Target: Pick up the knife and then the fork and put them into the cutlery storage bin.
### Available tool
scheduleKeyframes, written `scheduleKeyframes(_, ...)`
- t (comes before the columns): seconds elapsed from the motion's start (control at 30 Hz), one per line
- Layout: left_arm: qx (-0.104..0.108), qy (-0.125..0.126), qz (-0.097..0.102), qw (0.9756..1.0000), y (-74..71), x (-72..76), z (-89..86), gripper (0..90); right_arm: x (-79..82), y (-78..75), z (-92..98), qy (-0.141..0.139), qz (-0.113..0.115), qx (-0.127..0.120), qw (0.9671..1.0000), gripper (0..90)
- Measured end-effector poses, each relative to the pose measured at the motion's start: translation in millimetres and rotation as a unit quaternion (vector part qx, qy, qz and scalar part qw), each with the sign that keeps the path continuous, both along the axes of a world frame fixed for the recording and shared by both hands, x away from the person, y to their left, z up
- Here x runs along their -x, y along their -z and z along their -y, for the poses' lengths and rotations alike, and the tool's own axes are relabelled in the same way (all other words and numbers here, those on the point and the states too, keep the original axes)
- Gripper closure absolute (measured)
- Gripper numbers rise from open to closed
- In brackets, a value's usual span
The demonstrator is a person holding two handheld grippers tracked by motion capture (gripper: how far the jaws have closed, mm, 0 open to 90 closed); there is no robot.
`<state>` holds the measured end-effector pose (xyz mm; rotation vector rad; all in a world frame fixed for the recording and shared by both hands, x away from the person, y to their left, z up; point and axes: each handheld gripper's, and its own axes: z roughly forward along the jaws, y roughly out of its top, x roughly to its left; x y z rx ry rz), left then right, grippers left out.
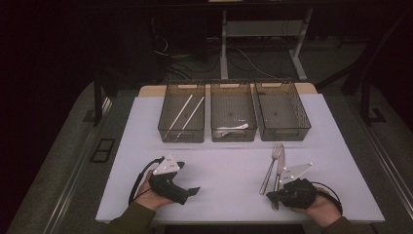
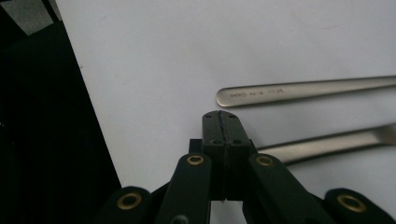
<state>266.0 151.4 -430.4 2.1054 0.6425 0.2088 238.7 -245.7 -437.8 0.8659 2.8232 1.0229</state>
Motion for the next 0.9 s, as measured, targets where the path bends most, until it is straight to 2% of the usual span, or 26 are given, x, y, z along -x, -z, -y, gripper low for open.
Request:
scheduleKeyframes(0.27,0.001,0.001,0.001,1.0000,-0.2,0.0,-0.1,0.0,3.1,-2.6,7.3,0.009,0.002,0.008,0.9999,90.0)
scheduleKeyframes(0.57,0.003,0.002,0.000,1.0000,-0.1,-0.3,0.7,0.0,5.1,-4.3,-2.9,0.004,0.013,0.007,0.9999,89.9)
scheduleKeyframes(0.63,0.002,0.004,0.001,1.0000,-0.3,-0.3,1.2,0.0,-0.7,-5.8,-3.2,0.021,0.021,0.008,0.9995,89.9)
scheduleKeyframes(0.73,0.001,0.005,0.001,1.0000,-0.5,-0.2,1.5,0.0,-18.0,-9.6,1.2,0.060,0.036,0.011,0.9975,89.9)
scheduleKeyframes(0.9,0.004,0.002,-0.001,1.0000,-0.3,-0.5,1.2,0.0,-51.4,-9.1,12.8,0.127,0.044,0.014,0.9908,89.9)
